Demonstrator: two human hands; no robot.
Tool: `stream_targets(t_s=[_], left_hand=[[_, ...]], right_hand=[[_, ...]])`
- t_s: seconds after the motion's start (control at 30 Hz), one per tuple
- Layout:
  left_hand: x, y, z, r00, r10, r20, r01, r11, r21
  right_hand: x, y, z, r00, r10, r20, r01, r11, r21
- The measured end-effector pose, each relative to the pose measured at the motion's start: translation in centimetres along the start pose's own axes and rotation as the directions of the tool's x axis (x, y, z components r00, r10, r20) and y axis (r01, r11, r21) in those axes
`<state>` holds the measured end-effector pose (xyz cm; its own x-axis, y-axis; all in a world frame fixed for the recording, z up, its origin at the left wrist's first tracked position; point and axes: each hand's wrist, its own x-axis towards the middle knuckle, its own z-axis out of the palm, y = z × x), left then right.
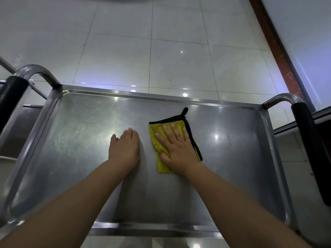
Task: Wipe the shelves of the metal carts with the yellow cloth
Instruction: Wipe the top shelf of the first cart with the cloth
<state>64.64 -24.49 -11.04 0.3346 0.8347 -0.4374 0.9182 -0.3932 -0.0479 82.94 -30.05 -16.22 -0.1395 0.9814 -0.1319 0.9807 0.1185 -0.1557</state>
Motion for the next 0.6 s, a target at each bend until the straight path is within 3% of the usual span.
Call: stream_targets(t_s=[0.17,0.3,0.6], left_hand=[[-1.2,5.0,0.0,0.999,0.041,-0.035,-0.036,0.992,0.12],[-1.5,7.6,0.3,0.998,-0.03,0.063,0.019,0.985,0.169],[-0.7,10.0,0.1,0.99,-0.113,0.083,0.075,0.927,0.367]], right_hand=[[-2.7,4.5,-0.6,0.998,0.061,0.015,-0.062,0.998,0.019],[-4.2,8.0,-1.1,0.996,0.073,0.048,-0.073,0.997,0.008],[-10.2,18.8,-2.3,0.96,0.281,0.025,-0.28,0.96,-0.027]])
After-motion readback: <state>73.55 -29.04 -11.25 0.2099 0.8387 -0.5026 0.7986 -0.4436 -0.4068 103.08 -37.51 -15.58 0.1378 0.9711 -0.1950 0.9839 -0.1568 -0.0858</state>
